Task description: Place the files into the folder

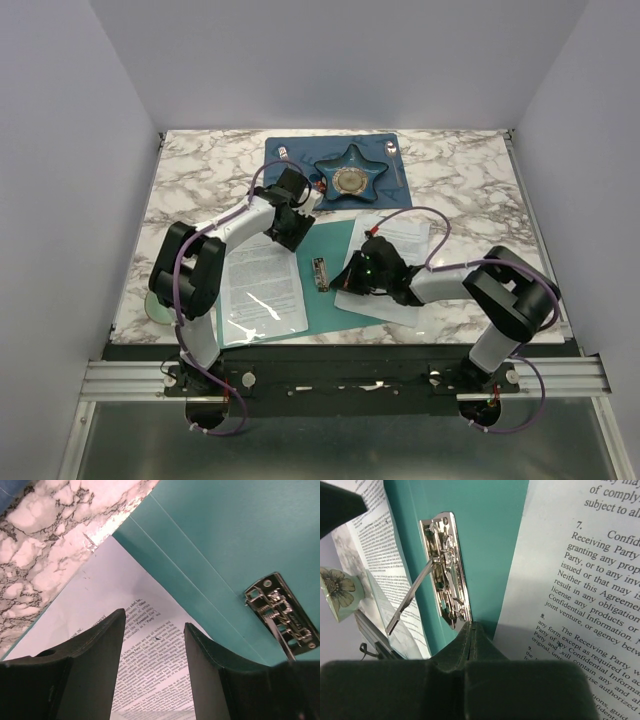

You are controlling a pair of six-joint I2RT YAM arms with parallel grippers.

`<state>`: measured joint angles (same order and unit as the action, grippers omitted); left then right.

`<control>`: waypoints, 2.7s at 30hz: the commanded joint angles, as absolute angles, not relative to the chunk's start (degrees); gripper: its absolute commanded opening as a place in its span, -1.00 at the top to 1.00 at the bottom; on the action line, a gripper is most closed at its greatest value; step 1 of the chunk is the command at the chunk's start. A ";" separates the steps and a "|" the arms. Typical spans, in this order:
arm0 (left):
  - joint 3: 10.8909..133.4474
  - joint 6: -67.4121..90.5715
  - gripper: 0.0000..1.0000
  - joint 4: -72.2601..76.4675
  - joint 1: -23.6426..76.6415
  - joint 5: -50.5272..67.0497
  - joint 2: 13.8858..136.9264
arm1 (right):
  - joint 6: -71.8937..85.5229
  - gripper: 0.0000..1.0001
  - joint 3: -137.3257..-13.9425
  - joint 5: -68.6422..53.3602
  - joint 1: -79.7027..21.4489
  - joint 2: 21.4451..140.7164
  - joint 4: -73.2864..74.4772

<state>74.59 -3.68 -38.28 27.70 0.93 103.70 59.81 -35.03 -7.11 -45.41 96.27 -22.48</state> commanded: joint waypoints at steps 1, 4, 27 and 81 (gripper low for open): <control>71.64 -4.48 -0.24 -35.16 27.60 -3.60 104.76 | 56.78 0.99 -34.19 -8.70 -45.79 94.05 -23.02; 69.79 -4.92 -0.24 -33.93 27.60 -3.87 105.03 | 55.81 0.99 -32.96 -8.35 -45.79 91.68 -25.05; 64.16 -6.33 -0.21 -31.20 27.60 -3.78 103.54 | 57.48 0.99 -38.14 -17.14 -47.11 100.36 -36.46; 80.41 -2.29 -0.31 -39.99 34.10 5.18 103.53 | 40.35 -0.37 -58.00 17.05 -16.70 89.81 36.21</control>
<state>77.14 -4.62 -37.52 33.87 1.98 100.92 43.86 -53.98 14.13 -17.45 85.89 34.70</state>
